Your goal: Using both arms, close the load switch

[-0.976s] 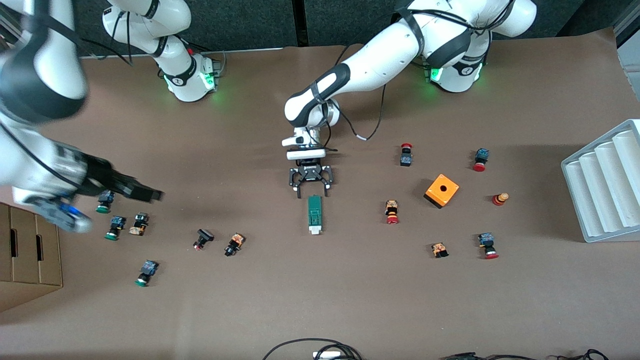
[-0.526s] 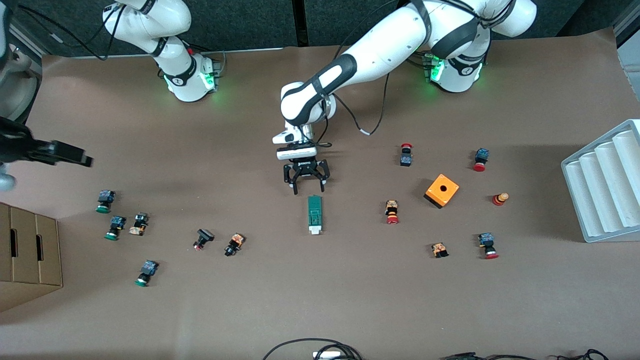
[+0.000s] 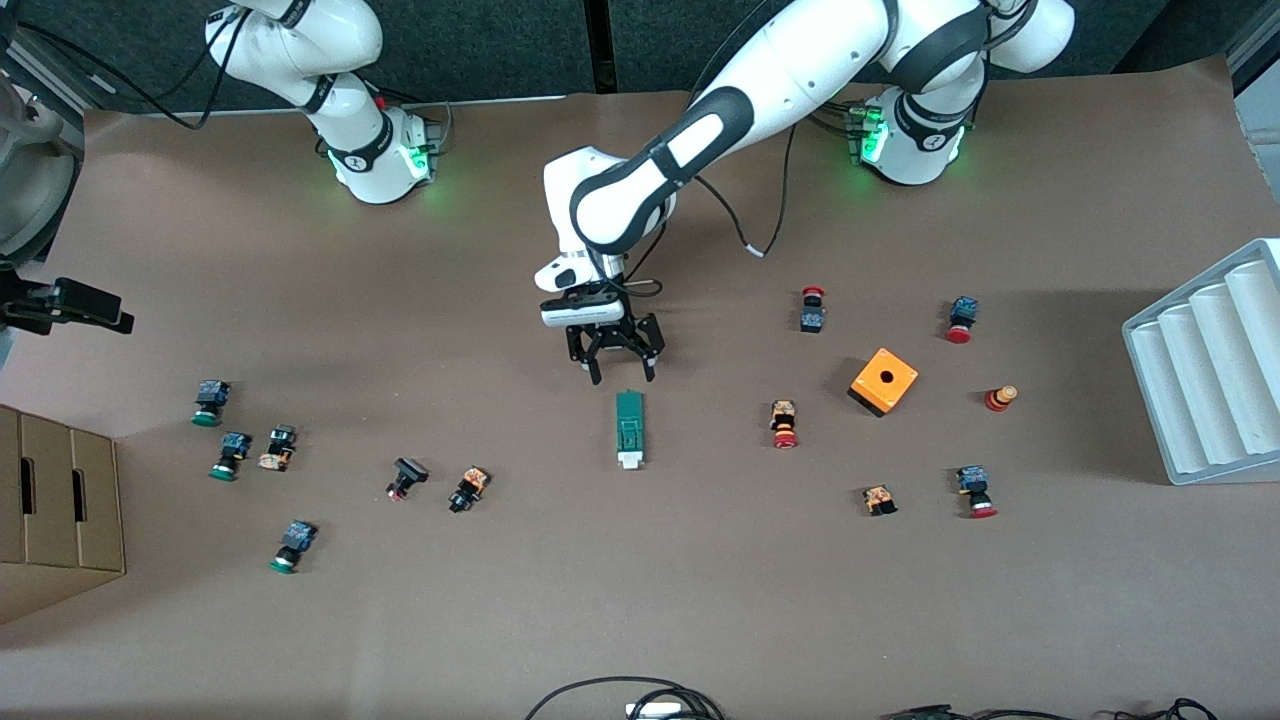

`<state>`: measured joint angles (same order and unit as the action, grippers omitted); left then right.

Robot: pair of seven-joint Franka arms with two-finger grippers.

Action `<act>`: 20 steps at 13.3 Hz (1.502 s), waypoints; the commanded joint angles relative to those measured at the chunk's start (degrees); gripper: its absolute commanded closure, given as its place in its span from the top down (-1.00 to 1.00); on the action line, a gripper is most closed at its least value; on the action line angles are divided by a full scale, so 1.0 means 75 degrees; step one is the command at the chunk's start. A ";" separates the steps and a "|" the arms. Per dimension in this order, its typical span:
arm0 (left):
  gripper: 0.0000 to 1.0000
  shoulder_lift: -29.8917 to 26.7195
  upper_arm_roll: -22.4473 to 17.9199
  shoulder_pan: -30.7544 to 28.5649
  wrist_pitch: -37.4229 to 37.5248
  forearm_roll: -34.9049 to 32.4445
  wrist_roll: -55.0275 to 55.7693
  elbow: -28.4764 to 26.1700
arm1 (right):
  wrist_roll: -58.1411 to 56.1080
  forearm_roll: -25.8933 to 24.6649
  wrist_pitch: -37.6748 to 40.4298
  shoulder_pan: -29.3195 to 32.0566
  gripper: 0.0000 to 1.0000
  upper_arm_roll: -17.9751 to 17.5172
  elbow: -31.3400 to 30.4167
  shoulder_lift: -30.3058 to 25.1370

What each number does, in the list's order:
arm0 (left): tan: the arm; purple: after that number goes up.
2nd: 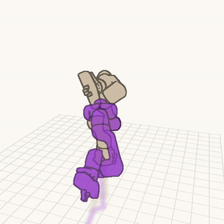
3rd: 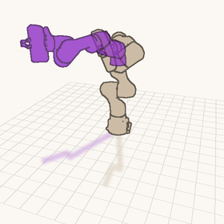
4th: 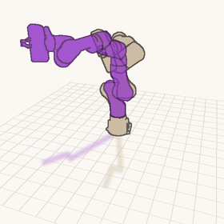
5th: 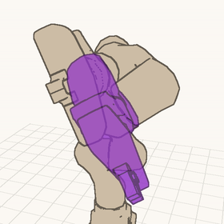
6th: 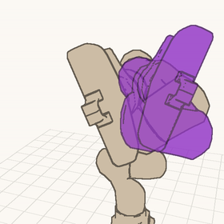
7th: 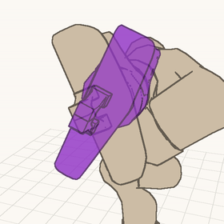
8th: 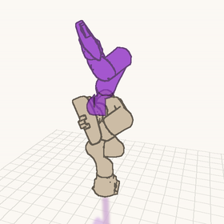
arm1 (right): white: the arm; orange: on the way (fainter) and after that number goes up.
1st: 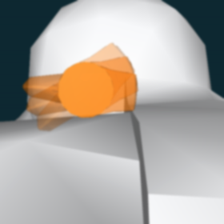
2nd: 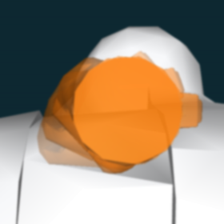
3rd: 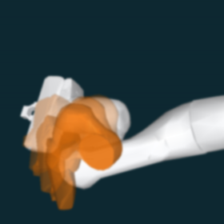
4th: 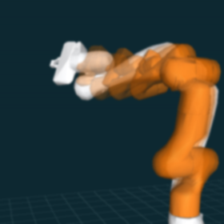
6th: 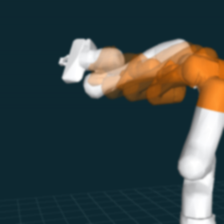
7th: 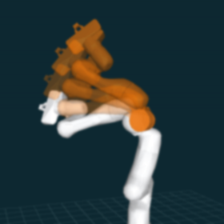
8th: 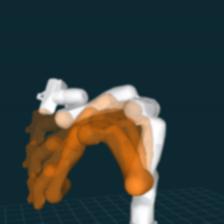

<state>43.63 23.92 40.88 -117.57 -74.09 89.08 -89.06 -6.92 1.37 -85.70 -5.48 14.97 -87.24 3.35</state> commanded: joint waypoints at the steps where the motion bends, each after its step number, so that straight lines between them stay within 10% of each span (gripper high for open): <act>1: 1.00 -0.0355 0.0022 -0.0211 -0.0073 0.1156 -0.1744 0.0341 | -0.0073 -0.0183 -0.0105 -0.0007 1.00 -0.0015 0.0089 -0.0002; 20: 1.00 -0.3285 -0.0002 -0.3514 0.0874 0.7662 -0.9191 0.0659 | -0.0038 -0.0066 -0.0468 -0.0089 1.00 -0.0050 0.0101 0.0092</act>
<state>21.49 23.26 17.68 -112.96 -20.18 24.16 -83.35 -7.04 1.37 -88.89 -5.87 14.44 -87.15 3.79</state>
